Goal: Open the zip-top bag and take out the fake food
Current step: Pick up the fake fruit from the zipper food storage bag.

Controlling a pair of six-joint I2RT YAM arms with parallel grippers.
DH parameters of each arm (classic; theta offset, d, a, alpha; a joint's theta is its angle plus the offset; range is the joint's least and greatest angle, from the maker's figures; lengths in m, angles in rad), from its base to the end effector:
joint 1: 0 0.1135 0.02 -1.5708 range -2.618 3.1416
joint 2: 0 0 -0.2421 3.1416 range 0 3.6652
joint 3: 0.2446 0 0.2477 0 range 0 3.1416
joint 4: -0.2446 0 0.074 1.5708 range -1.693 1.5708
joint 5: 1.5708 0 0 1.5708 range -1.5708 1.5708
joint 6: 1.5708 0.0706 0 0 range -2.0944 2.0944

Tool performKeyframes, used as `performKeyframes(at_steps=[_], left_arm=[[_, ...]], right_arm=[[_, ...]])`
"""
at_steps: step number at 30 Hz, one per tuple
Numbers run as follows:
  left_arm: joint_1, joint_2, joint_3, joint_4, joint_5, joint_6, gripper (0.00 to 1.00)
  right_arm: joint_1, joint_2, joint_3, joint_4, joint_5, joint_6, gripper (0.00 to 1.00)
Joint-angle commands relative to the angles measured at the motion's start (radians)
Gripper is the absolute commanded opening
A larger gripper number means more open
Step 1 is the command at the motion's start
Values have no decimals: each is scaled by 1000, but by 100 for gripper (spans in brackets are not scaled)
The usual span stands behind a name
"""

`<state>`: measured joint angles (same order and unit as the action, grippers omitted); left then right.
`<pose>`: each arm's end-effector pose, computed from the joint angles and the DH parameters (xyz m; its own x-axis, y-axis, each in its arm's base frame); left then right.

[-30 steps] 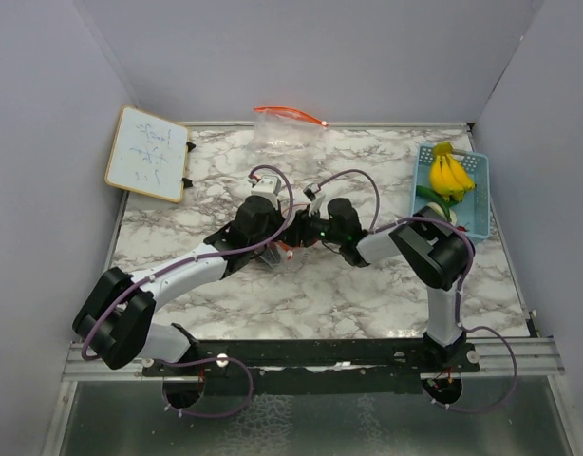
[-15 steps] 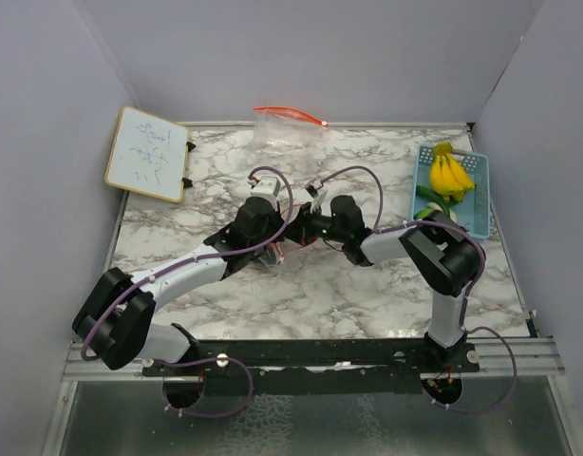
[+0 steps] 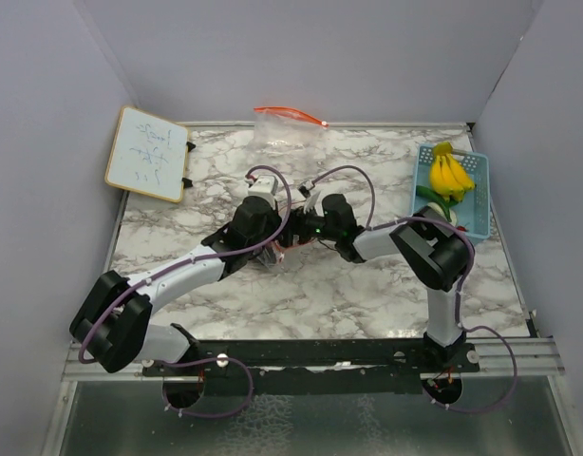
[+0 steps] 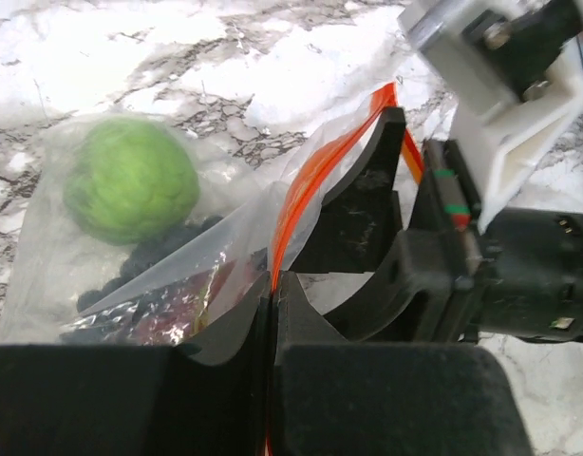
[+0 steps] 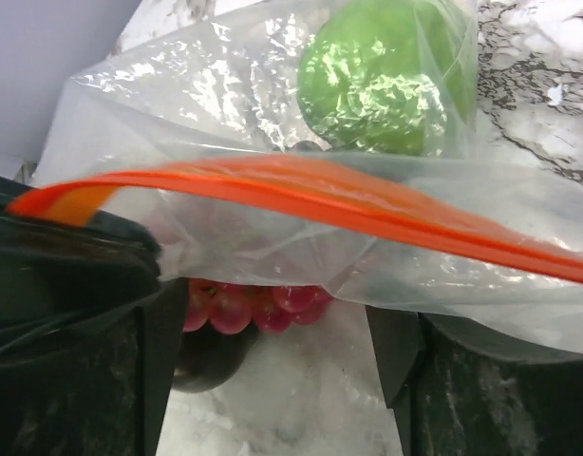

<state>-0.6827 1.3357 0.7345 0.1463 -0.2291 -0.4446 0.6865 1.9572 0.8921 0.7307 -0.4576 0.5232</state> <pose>0.2615 -0.1919 0.1997 -0.5039 -0.1301 -0.8539 0.2652 0.9176 -0.2963 0.2972 0.2839 0.1115 -0.6653 0.0344 -0.7458 -0.6453 0.4759 0.5976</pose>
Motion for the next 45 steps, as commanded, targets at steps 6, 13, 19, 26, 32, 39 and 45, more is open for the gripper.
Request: performKeyframes(at_steps=[6,13,19,26,32,39,45], left_arm=[[-3,-30,-13,16,-4,4,0],[-2,-32,-11,12,-7,7,0],[-3,-35,-17,14,-7,5,0],[-3,-35,-13,21,-9,-2,0],[-2,-48,-29,18,-21,1,0],[6,-73,-57,18,-34,2,0],[14,-71,-52,15,-32,6,0]], right_arm=[[72,115,152,-120,38,-34,95],[74,186,156,-100,25,4,82],[74,170,126,-44,7,22,41],[74,92,79,-40,36,18,2],[74,43,65,-61,66,-11,1],[74,-18,19,-40,97,-29,1],[74,-73,6,-79,143,-38,1]])
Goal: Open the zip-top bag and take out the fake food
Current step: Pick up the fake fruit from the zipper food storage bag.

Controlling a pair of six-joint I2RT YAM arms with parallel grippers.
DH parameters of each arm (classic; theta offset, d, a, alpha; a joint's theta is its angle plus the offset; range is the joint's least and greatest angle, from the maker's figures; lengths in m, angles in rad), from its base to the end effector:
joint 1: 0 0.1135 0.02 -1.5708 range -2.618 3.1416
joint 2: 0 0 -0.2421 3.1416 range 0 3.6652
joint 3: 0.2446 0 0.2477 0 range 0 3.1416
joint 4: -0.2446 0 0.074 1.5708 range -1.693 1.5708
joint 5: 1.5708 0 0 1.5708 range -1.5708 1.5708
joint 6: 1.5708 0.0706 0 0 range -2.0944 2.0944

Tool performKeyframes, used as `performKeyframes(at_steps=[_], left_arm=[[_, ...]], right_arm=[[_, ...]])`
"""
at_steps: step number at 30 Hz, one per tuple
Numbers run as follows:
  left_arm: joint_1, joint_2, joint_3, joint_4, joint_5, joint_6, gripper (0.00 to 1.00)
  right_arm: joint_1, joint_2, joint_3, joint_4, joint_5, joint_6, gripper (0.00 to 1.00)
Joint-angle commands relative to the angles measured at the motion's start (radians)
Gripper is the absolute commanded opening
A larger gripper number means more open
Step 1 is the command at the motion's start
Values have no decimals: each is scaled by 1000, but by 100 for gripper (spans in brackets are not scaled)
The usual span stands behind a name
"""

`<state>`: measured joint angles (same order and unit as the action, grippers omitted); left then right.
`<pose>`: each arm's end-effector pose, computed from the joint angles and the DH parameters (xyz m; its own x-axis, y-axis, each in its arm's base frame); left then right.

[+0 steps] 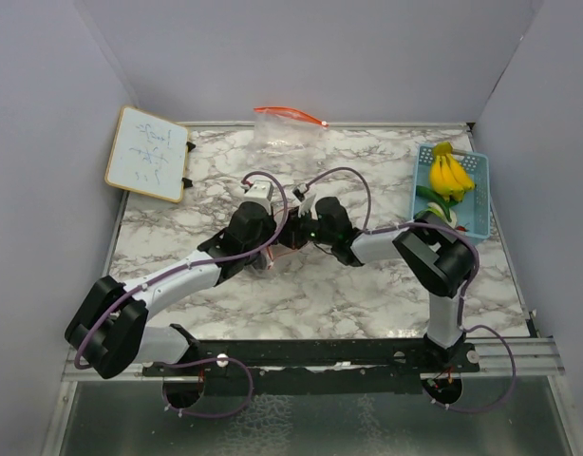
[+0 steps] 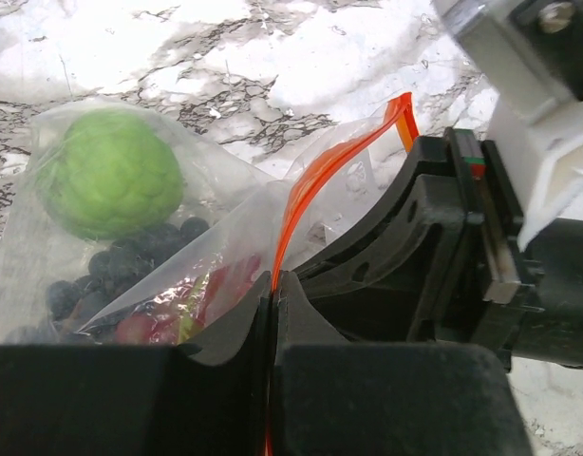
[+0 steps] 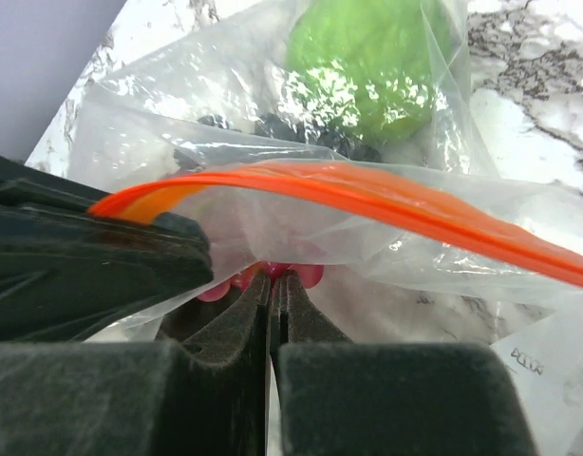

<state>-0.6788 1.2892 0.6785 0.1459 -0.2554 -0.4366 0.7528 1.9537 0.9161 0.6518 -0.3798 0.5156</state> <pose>0.2534 -0.1815 0.1936 -0.4987 -0.1234 -0.8579 0.2437 0.9299 -0.2754 0.2839 0.3019 0.1091 -0.6756 -0.0054 -0.7373 -0.6351 0.5122 0.5782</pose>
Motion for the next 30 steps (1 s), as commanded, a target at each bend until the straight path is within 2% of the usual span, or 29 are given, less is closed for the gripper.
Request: performKeyframes(at_steps=[1,10,30], left_arm=[[11,-25,4,14,-5,-2,0],[24,-3,6,35,20,-1,0],[25,101,58,63,56,-12,0]], right_arm=[[8,-90,-28,-20,79,-42,1],[-20,-332,-159,-180,246,-118,1],[-94,-746,-260,-287,315,-201,1]])
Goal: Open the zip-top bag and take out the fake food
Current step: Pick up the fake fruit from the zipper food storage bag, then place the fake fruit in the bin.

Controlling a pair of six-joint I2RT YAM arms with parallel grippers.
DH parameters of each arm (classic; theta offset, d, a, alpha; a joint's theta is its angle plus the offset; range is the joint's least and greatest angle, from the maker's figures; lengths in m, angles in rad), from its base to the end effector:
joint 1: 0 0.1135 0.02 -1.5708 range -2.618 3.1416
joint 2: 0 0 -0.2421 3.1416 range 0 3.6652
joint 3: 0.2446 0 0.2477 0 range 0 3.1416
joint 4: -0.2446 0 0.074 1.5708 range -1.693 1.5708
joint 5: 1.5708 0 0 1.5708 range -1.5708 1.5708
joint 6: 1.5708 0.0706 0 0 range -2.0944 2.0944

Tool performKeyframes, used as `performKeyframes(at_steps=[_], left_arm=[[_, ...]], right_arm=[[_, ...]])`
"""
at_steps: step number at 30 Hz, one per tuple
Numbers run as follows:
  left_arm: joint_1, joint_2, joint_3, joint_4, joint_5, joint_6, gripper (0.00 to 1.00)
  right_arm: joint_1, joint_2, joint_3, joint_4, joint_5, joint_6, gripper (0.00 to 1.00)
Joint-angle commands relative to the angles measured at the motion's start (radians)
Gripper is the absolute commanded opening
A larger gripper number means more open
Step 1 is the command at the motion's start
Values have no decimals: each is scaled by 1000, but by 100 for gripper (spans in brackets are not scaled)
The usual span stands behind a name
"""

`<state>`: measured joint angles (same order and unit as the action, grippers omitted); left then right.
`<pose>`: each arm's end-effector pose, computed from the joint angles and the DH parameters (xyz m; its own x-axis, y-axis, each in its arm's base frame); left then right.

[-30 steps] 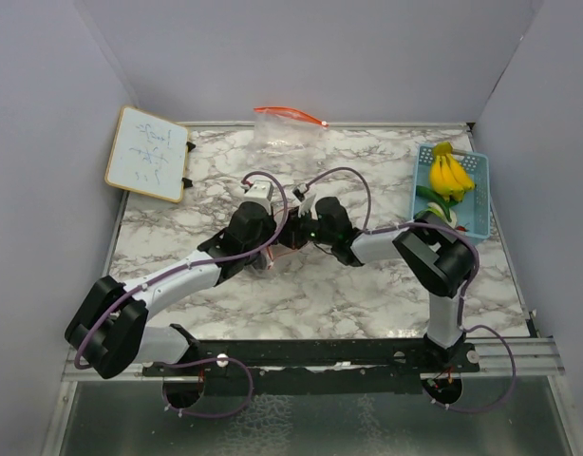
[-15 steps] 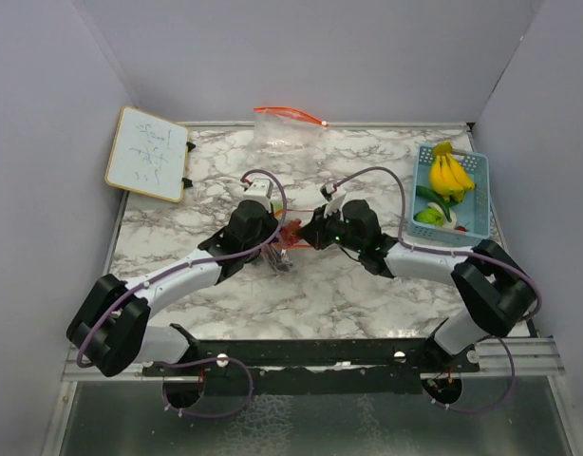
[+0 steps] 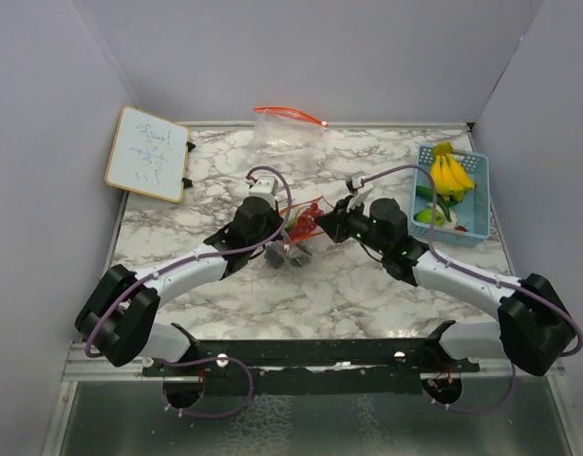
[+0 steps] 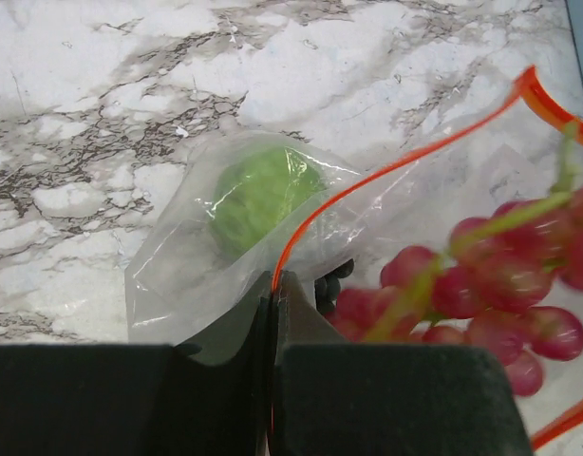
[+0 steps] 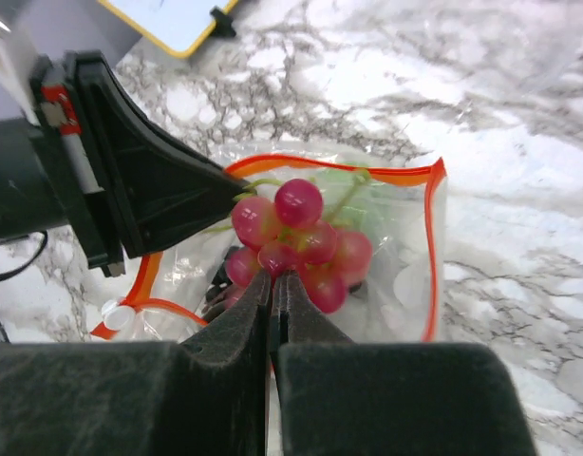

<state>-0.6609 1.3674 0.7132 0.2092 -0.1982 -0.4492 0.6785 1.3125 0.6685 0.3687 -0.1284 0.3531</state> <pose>0.2671 -0.1901 0.1903 -0.5065 -0.1455 -0.8499 0.2682 0.9102 -0.3156 0.2473 0.2110 0.2121 -0.4470 0.0802 -0.8909 -0.6009 0.7109 0.3655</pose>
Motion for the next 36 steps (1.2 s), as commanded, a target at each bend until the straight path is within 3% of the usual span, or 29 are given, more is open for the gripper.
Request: performKeyframes(at_steps=[1,12,22,28,36], left_arm=[[7,28,21,8,5,-3,0],[6,65,8,53,55,-15,0],[6,86,7,69,73,-17,0],[6,81,14,59,72,-5,0],[6,86,23,52,76,2,0]], right_arm=[[-22,-124,-13,-8,71,-44,1],[-75,-200,51,-42,78,-53,1],[-275,-262,129,-122,25,-67,1],[-418,-269,150,-197,110,-120,1],[-502,-243,183,-289,384,-223,1]])
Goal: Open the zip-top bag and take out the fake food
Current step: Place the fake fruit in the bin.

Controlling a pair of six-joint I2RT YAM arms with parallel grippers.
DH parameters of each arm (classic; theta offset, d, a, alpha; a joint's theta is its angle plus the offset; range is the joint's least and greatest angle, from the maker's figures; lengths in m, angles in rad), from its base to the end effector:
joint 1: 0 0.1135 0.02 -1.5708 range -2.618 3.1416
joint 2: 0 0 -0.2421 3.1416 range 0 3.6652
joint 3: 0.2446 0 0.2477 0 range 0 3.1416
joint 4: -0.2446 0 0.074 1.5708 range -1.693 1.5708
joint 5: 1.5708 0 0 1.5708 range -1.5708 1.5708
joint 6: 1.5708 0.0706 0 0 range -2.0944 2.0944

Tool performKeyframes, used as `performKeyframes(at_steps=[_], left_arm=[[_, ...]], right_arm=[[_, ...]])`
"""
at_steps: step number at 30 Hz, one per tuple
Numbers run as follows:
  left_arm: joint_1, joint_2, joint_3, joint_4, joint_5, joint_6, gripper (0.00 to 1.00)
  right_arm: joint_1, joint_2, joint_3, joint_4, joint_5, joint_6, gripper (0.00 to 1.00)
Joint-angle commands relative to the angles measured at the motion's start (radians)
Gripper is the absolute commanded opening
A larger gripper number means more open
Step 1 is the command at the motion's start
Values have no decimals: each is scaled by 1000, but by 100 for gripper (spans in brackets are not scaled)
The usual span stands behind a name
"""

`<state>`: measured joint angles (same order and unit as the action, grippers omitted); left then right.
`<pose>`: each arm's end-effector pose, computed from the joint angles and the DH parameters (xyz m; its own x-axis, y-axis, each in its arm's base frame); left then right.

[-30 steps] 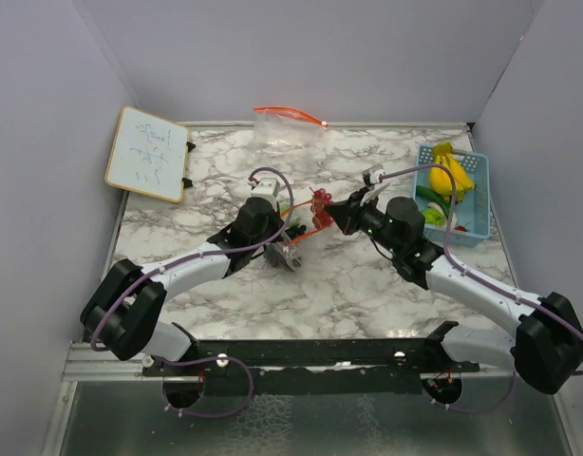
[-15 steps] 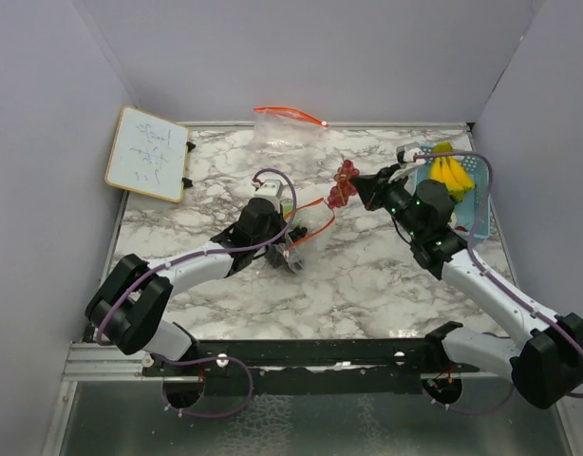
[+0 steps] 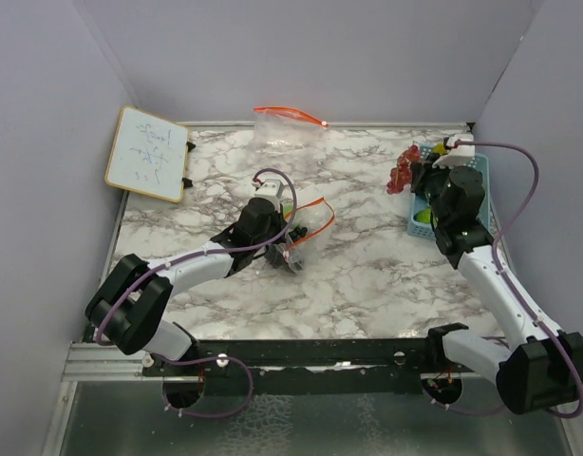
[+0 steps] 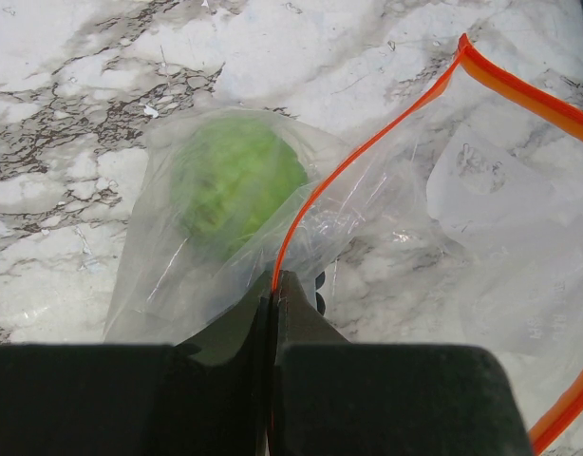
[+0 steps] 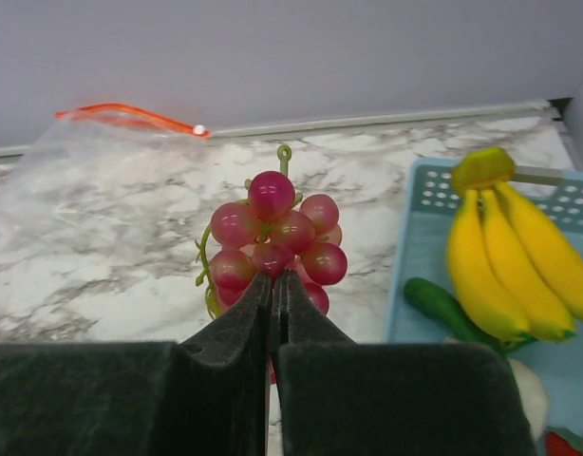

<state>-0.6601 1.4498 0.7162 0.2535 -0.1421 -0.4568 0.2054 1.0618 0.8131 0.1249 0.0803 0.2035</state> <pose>0.2724 -0.1988 0.1710 -0.5514 -0.1247 -0.8249 0.2948 0.8958 -0.3325 0.2880 0.0542 0.3061 -0.1437 0.1758 -0.9739 -0.0983 0.9767 0.1909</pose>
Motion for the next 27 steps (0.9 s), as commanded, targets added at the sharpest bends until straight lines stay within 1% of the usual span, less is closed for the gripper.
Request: performKeyframes(at_steps=[1,5,10,15,19,26,27], left_arm=[[5,4,21,7,22,10,0],[5,8,20,10,24,8,0],[5,12,20,12,29,6,0],[5,11,18,12,28,4,0],[4,11,16,11,30,3,0],[5,25,25,5,30,6,0],[5,27,28,4,30,7,0]], right_arm=[[-35,12,40,-54,194,-84,1],[-49,31,34,-84,271,-119,1],[-59,40,5,-73,374,-142,1],[-75,70,-20,-37,383,-139,1],[-116,143,-18,-29,389,-109,1],[-176,272,12,31,343,-79,1],[-179,294,26,35,344,-80,6]])
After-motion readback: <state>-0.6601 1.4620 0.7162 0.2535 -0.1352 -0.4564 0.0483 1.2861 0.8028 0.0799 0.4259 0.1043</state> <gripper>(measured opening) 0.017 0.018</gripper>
